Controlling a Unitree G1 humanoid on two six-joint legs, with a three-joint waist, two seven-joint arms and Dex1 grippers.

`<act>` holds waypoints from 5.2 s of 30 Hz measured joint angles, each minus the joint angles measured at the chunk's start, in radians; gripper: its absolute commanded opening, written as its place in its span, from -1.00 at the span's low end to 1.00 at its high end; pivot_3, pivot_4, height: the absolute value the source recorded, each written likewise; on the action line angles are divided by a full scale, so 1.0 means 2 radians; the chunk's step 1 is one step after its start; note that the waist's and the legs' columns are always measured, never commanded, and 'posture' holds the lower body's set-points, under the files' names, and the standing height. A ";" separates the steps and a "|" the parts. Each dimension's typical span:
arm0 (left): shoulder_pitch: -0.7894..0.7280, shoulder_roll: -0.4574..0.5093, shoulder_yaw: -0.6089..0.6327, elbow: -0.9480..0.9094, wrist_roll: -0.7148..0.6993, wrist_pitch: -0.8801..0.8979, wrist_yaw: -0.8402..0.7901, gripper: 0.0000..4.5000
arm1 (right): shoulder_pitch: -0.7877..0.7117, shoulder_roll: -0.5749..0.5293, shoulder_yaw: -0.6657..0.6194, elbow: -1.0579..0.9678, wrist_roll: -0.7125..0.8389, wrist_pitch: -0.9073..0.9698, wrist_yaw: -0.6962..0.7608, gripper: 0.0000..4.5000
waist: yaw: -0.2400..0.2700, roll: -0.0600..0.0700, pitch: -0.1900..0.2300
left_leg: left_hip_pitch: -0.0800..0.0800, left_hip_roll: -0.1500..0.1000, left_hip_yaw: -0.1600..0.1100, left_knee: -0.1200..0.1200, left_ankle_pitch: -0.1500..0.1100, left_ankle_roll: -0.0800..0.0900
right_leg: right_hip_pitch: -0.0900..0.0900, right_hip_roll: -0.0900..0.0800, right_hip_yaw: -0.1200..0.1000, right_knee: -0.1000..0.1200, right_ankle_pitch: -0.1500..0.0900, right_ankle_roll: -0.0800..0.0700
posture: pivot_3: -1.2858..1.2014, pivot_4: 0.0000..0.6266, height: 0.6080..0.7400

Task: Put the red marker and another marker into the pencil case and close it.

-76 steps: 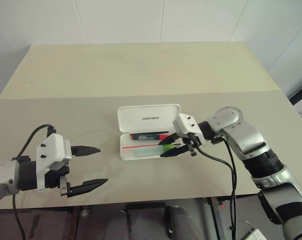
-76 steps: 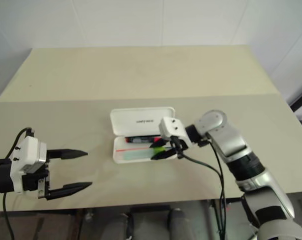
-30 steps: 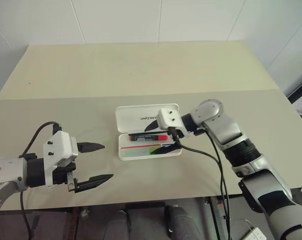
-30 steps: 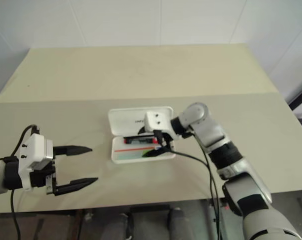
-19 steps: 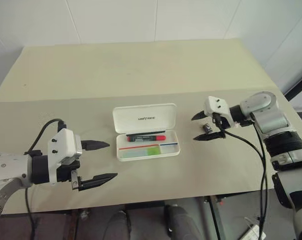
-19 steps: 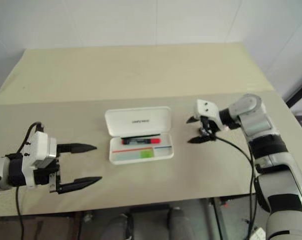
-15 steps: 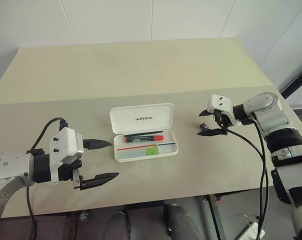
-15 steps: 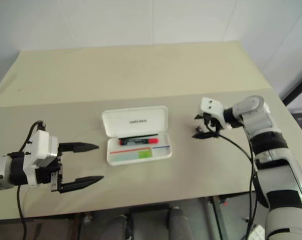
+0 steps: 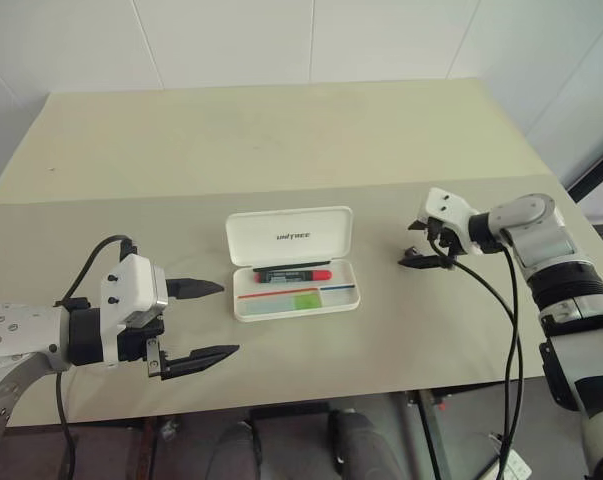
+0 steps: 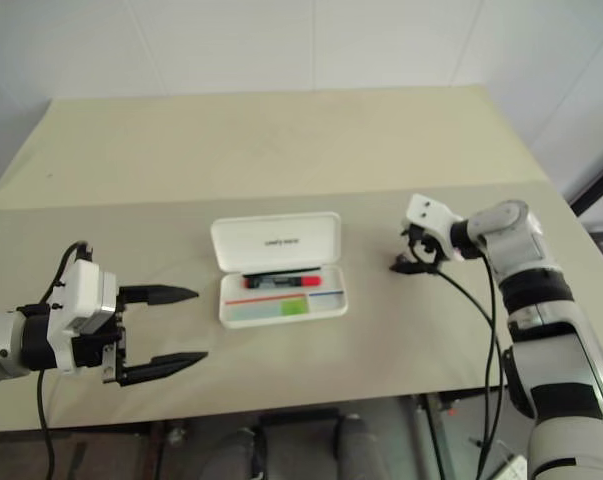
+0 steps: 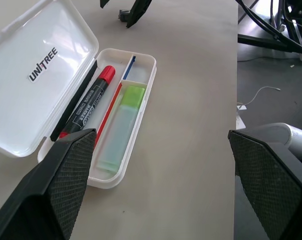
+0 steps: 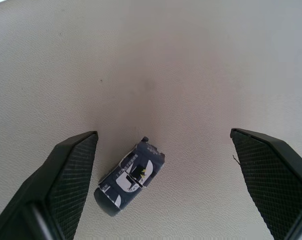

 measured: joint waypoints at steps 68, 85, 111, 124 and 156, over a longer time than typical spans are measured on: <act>-0.064 -0.016 -0.085 0.016 0.017 -0.019 0.028 1.00 | 0.088 0.023 0.070 -0.369 0.140 0.173 0.051 -0.85 | -0.002 -0.003 -0.002 | -0.001 0.000 0.002 -0.001 0.001 0.004 | -0.001 0.001 0.002 -0.006 0.006 0.001 | 0.03 -0.52 1.00; -0.048 -0.015 -0.069 -0.001 0.016 -0.010 0.038 1.00 | 0.072 0.042 0.085 -0.306 0.097 0.113 0.074 0.55 | 0.000 -0.003 -0.002 | -0.001 0.000 0.002 -0.001 0.001 0.003 | -0.001 0.001 0.002 -0.005 0.006 0.001 | 0.03 -0.52 1.00; -0.311 0.002 -0.096 0.306 0.088 -0.065 0.036 0.00 | 0.083 0.016 -0.060 -0.383 0.264 0.233 0.087 1.00 | 0.015 -0.003 -0.002 | -0.002 0.000 0.002 0.000 0.001 0.003 | -0.001 0.001 0.002 -0.005 0.006 0.001 | 0.03 -0.52 1.00; -0.486 -0.143 -0.243 0.637 0.241 -0.204 -0.030 -0.99 | 0.112 0.011 -0.070 -0.454 0.297 0.279 0.029 1.00 | 0.021 -0.003 -0.002 | -0.004 0.000 0.002 0.000 0.001 0.003 | -0.003 0.002 0.002 -0.005 0.007 0.002 | 0.03 -0.52 1.00; -0.426 -0.178 -0.236 0.492 0.236 -0.175 -0.138 -0.99 | 0.126 -0.050 -0.070 -0.459 0.297 0.263 0.039 1.00 | 0.022 -0.003 -0.002 | -0.008 0.000 0.001 0.008 0.000 0.006 | -0.003 0.002 0.002 -0.004 0.008 0.004 | 0.03 -0.52 1.00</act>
